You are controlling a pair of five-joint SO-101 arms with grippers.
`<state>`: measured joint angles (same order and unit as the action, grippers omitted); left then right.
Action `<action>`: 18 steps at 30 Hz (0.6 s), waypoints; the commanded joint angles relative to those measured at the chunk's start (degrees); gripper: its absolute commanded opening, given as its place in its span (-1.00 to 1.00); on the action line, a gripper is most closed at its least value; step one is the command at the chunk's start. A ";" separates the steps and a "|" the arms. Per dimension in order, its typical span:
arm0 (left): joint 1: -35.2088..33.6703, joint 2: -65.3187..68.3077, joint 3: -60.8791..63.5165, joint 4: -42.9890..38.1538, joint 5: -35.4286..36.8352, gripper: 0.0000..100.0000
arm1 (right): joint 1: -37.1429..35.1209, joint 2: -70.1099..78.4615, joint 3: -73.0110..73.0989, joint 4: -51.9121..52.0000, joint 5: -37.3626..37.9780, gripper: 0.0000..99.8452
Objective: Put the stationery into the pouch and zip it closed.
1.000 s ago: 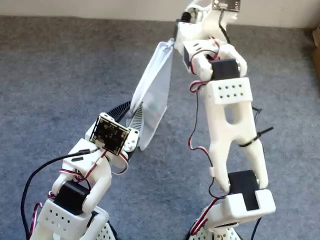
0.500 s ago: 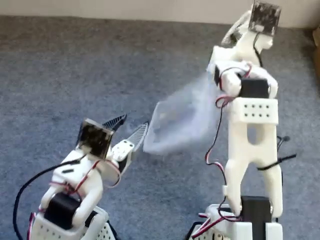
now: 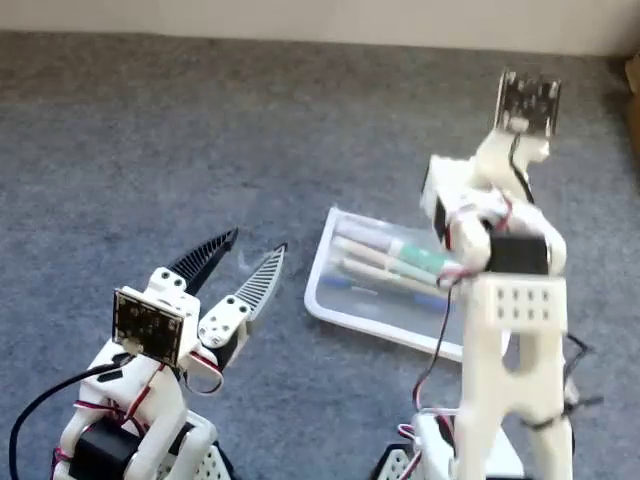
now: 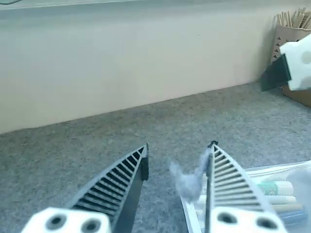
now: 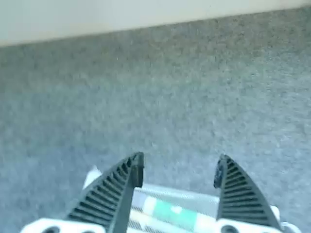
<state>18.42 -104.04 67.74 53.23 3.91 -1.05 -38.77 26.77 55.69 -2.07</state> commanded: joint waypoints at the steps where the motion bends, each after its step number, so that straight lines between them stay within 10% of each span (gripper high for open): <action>1: -0.48 -0.57 -1.63 -2.11 0.26 -0.62 | 0.31 -10.77 3.65 2.95 4.48 -0.56; 18: -1.10 -0.57 -1.36 5.80 0.18 -0.62 | 0.57 -47.08 32.75 5.41 8.88 -0.56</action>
<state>18.24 -104.04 67.74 55.16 3.91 -1.05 -81.23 56.48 61.32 3.12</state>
